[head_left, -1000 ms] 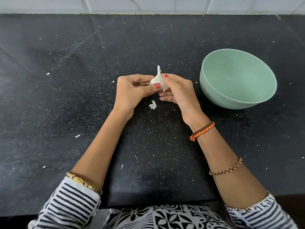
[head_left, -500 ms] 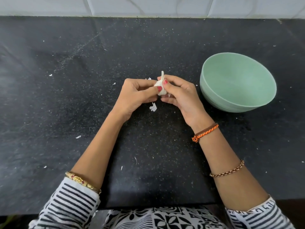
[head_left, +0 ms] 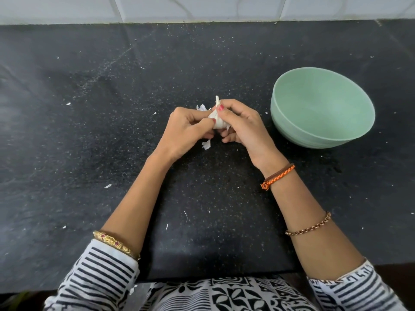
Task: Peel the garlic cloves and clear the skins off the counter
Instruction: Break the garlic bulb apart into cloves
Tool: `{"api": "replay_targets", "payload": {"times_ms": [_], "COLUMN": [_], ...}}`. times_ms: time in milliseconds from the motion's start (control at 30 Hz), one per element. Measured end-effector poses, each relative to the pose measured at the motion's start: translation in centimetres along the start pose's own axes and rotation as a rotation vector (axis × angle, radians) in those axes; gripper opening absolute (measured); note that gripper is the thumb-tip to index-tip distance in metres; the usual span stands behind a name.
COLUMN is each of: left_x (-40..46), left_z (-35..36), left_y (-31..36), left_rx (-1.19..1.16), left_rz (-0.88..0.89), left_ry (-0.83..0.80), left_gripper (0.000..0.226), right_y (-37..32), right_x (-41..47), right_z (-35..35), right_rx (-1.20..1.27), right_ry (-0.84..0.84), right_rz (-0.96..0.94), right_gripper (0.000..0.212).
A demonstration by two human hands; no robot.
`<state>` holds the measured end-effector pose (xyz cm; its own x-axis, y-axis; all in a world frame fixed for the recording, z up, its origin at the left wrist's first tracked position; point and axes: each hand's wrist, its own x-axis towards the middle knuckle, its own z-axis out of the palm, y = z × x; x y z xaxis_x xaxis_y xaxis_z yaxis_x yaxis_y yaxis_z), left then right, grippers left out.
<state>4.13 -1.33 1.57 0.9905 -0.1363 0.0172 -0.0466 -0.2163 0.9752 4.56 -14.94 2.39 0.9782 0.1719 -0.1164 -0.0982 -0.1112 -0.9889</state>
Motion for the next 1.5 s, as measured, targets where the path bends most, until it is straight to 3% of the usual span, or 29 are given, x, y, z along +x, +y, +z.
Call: {"api": "replay_targets", "payload": {"times_ms": [467,833,933,1067,1333,1500], "left_x": [0.4,0.2,0.2,0.1,0.3,-0.2], "left_z": [0.3,1.6,1.8,1.8,1.7,3.0], "left_y": [-0.6,-0.8,-0.9,-0.7,-1.2,-1.4], "left_rx": [0.098,0.268,0.245,0.128,0.109,0.106], "left_rz": [0.116,0.215,0.211,0.174,0.228,0.211], "left_ry": [0.071,0.195,0.212,0.197,0.132,0.216], "left_gripper": [0.017,0.038,0.046,0.027,0.033,0.027], "right_y": [-0.2,-0.3,-0.3,-0.4,-0.4,-0.3], "right_x": [-0.3,-0.3,-0.3,-0.3,-0.4,-0.2], "right_z": [-0.1,0.0,0.1,0.0,-0.1,0.3], "right_rx": [0.024,0.102,0.11,0.185,0.184,0.215], "right_ry": [-0.036,0.004,0.014,0.047,0.065,0.116], "right_rz": [0.012,0.054,0.066,0.098,0.109,0.117], "right_gripper": [0.012,0.018,0.019,0.015,0.012,0.016]}}
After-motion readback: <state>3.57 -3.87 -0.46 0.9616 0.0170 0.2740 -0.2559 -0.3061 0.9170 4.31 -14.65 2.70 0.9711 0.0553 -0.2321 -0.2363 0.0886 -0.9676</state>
